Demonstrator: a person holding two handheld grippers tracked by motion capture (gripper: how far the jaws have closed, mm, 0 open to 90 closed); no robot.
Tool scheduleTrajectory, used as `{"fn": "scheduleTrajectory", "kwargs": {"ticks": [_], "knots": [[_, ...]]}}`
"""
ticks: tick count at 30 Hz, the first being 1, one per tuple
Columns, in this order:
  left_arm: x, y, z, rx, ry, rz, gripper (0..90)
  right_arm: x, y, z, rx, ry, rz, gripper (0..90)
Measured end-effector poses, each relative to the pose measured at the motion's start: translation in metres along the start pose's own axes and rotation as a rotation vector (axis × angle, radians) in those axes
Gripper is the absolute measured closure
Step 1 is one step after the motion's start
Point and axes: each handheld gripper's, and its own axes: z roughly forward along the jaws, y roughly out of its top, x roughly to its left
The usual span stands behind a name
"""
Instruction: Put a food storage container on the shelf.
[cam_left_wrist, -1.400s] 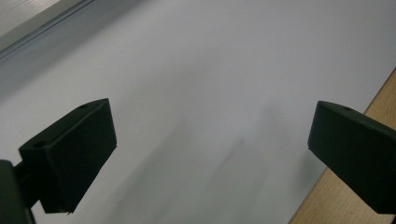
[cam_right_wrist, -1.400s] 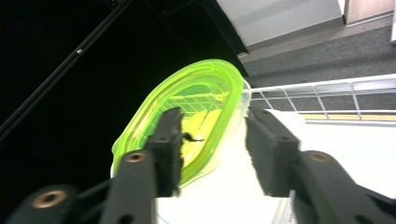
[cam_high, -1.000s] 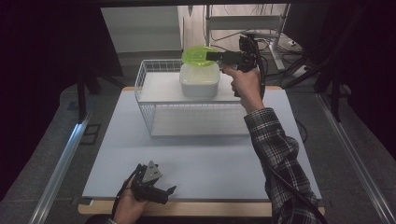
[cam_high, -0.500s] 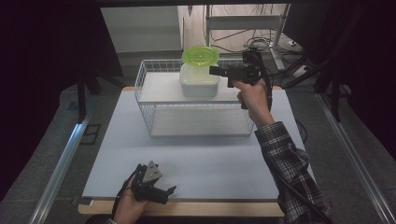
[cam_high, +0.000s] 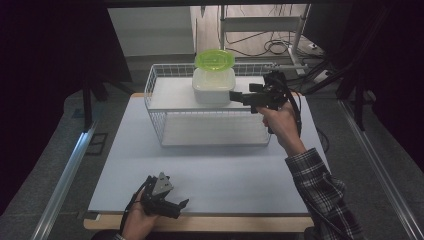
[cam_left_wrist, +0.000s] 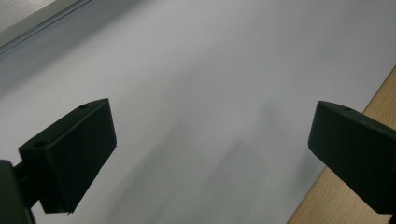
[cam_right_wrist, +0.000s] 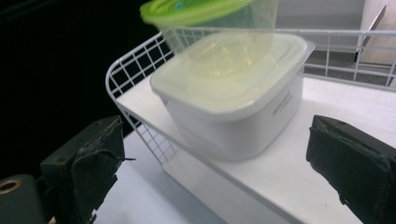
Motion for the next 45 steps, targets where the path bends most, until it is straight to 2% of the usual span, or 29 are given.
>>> {"fn": "scheduleTrajectory", "kwargs": {"ticks": [5, 19, 28, 38, 40, 42, 45], "knots": [[0.0, 0.0, 0.0, -0.002, -0.003, -0.002, 0.7, 0.007, -0.015, -0.001, 0.017, 0.003, -0.051, 3.7], [-0.001, 0.0, 0.0, -0.005, -0.004, 0.001, 0.7, 0.016, -0.047, 0.001, 0.048, 0.009, -0.11, 3.2], [-0.001, 0.0, 0.0, -0.006, -0.006, 0.001, 0.8, 0.015, -0.074, 0.006, 0.07, 0.009, -0.15, 3.2], [-0.001, 0.0, 0.0, 0.0, -0.004, 0.008, 0.9, 0.011, -0.101, 0.004, 0.059, 0.019, -0.144, 3.5], [-0.002, 0.0, 0.0, -0.001, -0.004, 0.01, 0.9, 0.01, -0.106, 0.004, 0.088, 0.005, -0.156, 3.0], [-0.002, 0.0, 0.0, -0.002, -0.005, 0.012, 0.9, 0.009, -0.111, 0.002, 0.095, -0.02, -0.178, 2.9], [-0.002, 0.0, 0.0, -0.002, -0.008, 0.014, 1.0, 0.006, -0.117, 0.0, 0.106, -0.023, -0.178, 2.0]]}}
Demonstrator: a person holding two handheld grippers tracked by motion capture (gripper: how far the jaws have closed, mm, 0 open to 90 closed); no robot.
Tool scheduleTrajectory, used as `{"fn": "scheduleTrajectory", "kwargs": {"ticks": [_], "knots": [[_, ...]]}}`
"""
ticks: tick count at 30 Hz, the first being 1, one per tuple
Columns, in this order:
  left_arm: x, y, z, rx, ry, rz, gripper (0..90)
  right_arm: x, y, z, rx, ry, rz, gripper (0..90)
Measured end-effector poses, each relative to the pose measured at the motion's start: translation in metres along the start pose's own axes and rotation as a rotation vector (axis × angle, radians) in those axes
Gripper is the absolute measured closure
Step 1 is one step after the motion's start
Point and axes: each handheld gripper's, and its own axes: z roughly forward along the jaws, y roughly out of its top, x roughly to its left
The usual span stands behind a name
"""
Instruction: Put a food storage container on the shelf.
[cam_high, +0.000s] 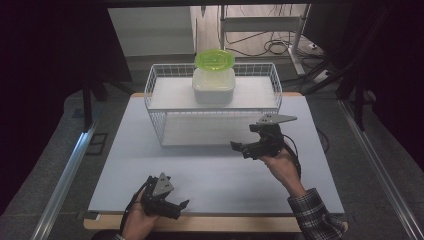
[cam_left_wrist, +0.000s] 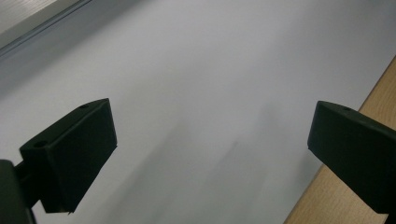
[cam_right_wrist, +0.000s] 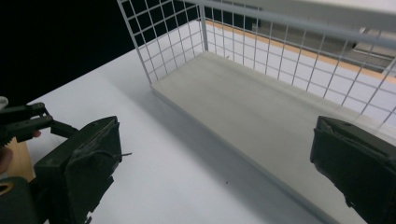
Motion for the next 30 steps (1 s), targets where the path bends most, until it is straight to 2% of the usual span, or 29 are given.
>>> {"fn": "scheduleTrajectory", "kwargs": {"ticks": [9, 17, 30], "knots": [[0.001, 0.0, -0.002, -0.011, -0.004, -0.001, 1.0, 0.006, -0.019, -0.001, 0.019, -0.005, -0.003, 0.0], [0.003, 0.0, -0.004, -0.026, -0.007, -0.019, 0.9, 0.014, -0.032, -0.005, 0.017, 0.006, 0.003, 0.0], [0.004, 0.0, -0.004, -0.027, -0.004, -0.027, 0.7, 0.024, -0.056, -0.013, 0.056, -0.028, -0.028, 0.0]]}}
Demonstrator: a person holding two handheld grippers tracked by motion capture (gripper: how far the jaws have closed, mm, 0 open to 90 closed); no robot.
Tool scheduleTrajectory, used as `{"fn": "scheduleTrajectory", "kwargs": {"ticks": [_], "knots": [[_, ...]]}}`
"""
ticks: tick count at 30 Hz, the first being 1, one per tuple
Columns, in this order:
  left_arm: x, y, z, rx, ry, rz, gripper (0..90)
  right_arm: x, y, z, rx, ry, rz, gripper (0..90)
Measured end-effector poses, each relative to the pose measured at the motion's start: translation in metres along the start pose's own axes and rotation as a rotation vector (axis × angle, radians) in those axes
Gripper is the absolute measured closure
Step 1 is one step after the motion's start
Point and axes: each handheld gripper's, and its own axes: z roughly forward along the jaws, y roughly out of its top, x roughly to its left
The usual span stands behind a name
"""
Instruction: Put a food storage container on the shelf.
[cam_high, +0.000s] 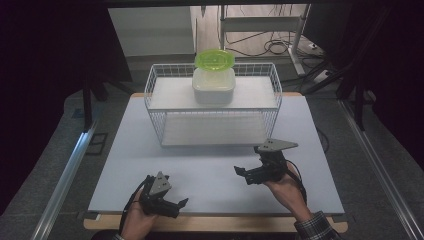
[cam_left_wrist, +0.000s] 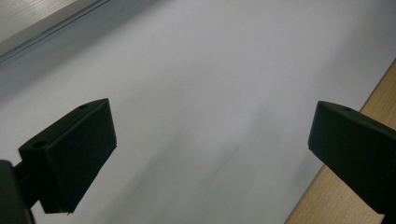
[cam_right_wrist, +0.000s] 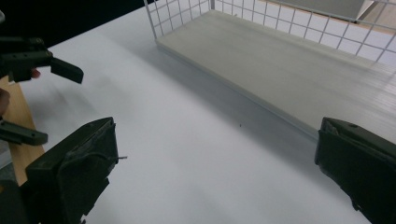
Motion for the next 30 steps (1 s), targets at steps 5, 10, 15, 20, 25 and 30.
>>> {"fn": "scheduleTrajectory", "kwargs": {"ticks": [5, 10, 15, 20, 25, 30], "knots": [[0.0, 0.0, 0.001, 0.0, -0.003, -0.001, 0.7, -0.003, -0.013, -0.003, 0.012, -0.021, -0.006, 0.0], [0.0, 0.0, 0.001, 0.002, -0.005, -0.001, 0.7, -0.003, -0.026, -0.004, 0.03, -0.033, -0.002, 0.0], [0.0, 0.0, 0.001, 0.002, -0.005, 0.002, 0.7, -0.002, -0.036, -0.003, 0.046, -0.052, -0.019, 0.0], [0.0, 0.0, 0.001, -0.002, -0.008, 0.0, 0.7, -0.002, -0.044, -0.001, 0.072, -0.062, -0.034, 0.0], [0.0, -0.001, 0.001, -0.001, -0.009, 0.002, 0.6, -0.002, -0.053, 0.001, 0.102, -0.072, -0.043, 0.0], [0.0, -0.001, 0.002, 0.003, -0.011, 0.006, 0.6, 0.0, -0.061, 0.004, 0.14, -0.08, -0.055, 0.0]]}}
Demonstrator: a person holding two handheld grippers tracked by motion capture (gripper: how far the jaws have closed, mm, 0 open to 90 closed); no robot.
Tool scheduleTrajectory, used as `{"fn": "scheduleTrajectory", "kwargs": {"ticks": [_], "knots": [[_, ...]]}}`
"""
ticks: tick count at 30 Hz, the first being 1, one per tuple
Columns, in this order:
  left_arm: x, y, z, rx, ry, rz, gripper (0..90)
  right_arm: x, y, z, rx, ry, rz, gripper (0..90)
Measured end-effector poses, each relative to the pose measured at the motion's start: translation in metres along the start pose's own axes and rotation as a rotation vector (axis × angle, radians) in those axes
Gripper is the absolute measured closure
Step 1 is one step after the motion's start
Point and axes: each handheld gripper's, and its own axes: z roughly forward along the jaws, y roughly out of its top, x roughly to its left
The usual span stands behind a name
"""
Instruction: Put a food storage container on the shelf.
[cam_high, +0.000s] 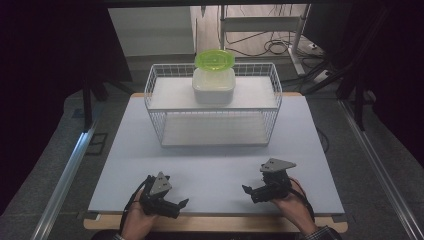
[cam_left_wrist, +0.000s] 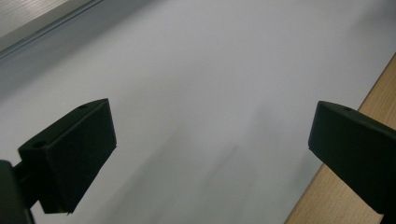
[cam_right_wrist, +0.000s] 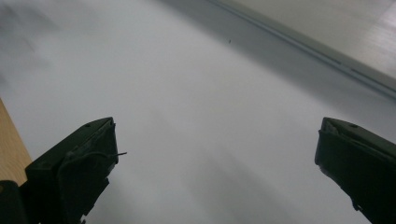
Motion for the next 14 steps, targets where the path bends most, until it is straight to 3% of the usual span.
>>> {"fn": "scheduleTrajectory", "kwargs": {"ticks": [10, 14], "knots": [[0.0, 0.0, 0.001, 0.005, -0.002, 0.004, 0.6, 0.002, -0.012, 0.01, 0.075, 0.0, -0.01, 0.0], [0.0, 0.0, 0.001, 0.0, -0.004, -0.001, 0.6, 0.002, -0.012, 0.011, 0.074, 0.001, -0.008, 0.0]]}}
